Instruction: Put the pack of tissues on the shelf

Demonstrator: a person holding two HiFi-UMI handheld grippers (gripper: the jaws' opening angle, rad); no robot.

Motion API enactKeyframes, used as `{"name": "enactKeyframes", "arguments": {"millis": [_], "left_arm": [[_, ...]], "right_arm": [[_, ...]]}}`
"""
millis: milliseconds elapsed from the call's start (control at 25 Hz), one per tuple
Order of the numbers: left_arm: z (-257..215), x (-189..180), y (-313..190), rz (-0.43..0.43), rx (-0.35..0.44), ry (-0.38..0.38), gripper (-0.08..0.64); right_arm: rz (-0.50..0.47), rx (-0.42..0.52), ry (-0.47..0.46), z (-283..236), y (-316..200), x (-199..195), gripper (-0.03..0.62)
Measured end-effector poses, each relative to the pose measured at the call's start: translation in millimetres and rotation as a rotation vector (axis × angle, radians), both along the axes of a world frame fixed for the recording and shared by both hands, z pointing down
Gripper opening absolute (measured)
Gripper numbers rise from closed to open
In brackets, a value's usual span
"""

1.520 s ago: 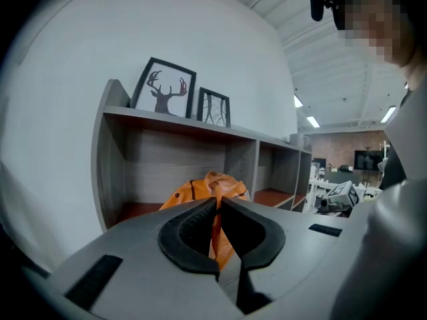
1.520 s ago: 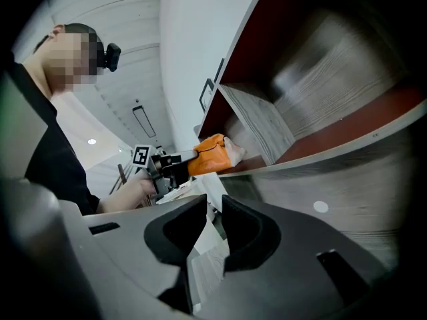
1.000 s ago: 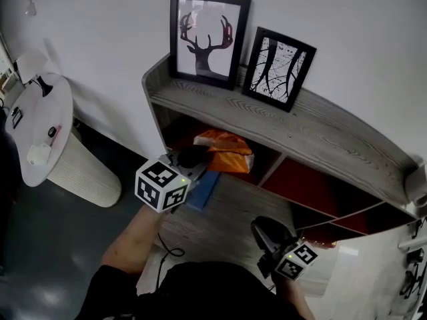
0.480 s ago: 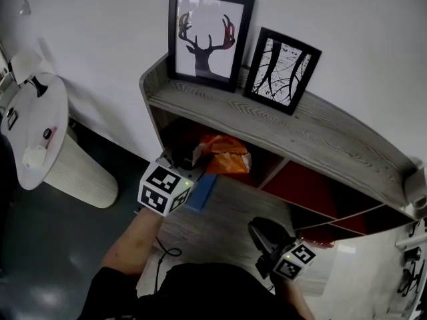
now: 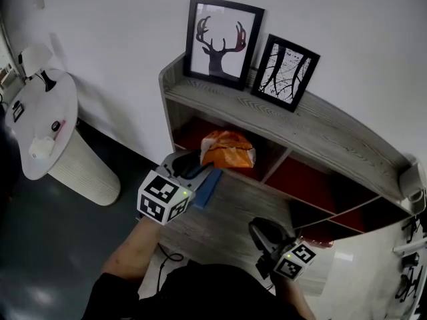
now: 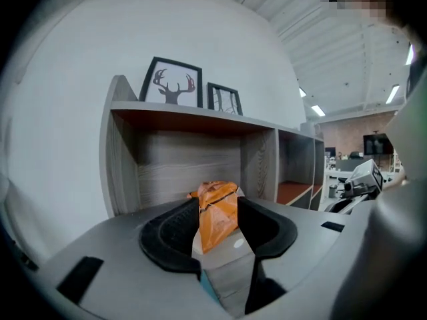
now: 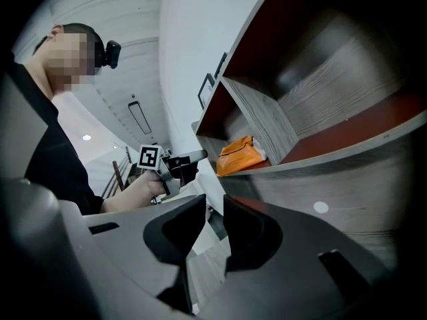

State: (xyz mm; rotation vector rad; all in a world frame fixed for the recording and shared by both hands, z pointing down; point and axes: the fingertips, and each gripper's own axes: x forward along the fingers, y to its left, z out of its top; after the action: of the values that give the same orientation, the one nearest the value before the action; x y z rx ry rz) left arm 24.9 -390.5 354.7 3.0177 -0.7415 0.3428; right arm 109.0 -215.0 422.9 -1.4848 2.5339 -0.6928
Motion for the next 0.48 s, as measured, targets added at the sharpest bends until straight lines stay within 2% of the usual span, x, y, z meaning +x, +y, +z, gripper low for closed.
{"name": "enactKeyframes", "arguments": {"millis": [240,480], "left_arm": [[3,-24,36,0.0,0.011,0.027,0.184],[4,-42,71,0.018,0.02,0.081,0.147]], "right_arm": [[-0.025,-0.008,0.043,3,19,-19,0.036],[0.003,0.006,0.063,2,30,-27,0.035]]}}
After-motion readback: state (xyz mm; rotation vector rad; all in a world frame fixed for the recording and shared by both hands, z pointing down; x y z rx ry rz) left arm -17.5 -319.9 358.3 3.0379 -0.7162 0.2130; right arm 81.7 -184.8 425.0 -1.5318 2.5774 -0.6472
